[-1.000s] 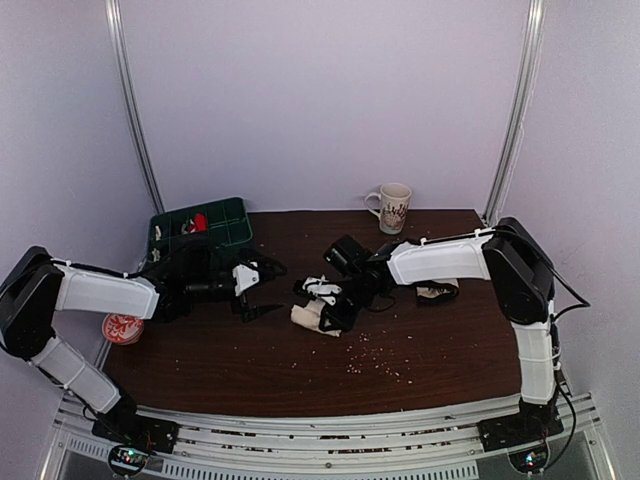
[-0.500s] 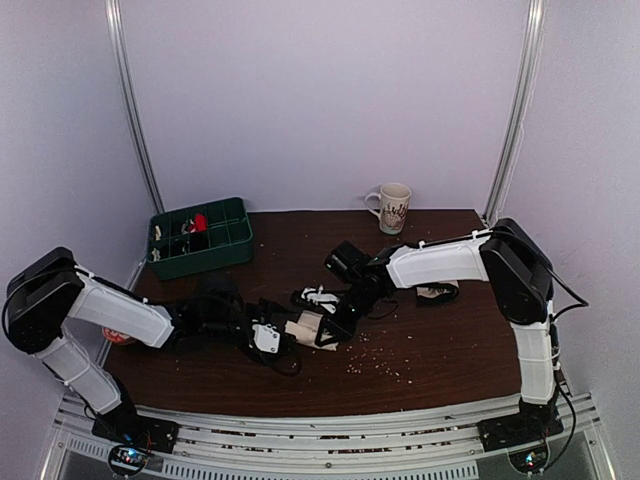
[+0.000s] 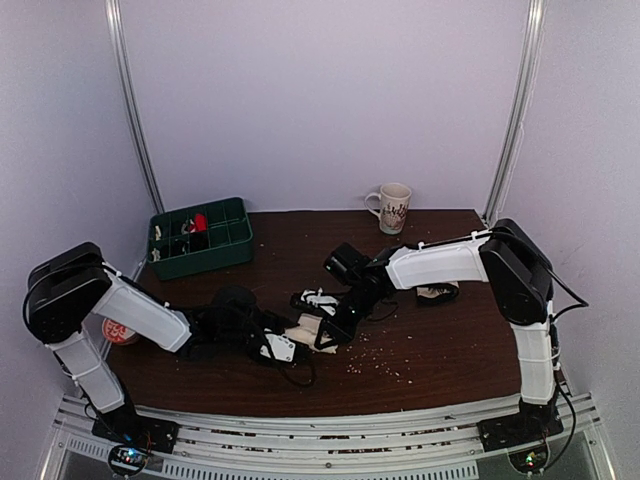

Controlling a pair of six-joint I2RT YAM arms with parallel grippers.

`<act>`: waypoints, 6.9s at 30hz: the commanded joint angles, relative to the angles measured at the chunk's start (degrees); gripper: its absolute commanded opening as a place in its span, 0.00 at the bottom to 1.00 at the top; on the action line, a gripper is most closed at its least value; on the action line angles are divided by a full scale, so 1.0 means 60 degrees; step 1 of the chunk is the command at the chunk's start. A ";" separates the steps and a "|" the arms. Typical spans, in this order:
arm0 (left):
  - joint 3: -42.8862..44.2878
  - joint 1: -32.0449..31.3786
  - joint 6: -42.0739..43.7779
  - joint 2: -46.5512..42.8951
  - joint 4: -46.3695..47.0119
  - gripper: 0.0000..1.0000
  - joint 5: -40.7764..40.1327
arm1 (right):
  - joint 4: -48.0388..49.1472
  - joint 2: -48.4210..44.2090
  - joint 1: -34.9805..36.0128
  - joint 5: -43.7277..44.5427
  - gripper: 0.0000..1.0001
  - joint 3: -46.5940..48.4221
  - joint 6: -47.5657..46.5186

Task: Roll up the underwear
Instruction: Roll the underwear at the center of the board, then pick up the underwear from the center of the board.

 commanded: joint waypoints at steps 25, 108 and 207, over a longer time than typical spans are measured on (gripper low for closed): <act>0.2962 -0.0245 -0.1274 0.1527 -0.4369 0.00 0.0500 | 0.0251 -0.1784 0.0135 0.3132 0.47 -0.2243 0.1205; 0.8698 0.1341 -0.3159 0.4178 -1.1845 0.48 0.5037 | 0.4274 -0.1461 0.2713 1.0185 0.18 -0.4068 -0.2095; 1.0373 0.1164 -0.3576 0.5034 -1.1704 0.00 0.4811 | 0.3657 -0.2565 0.2845 1.1025 0.56 -0.3933 -0.1386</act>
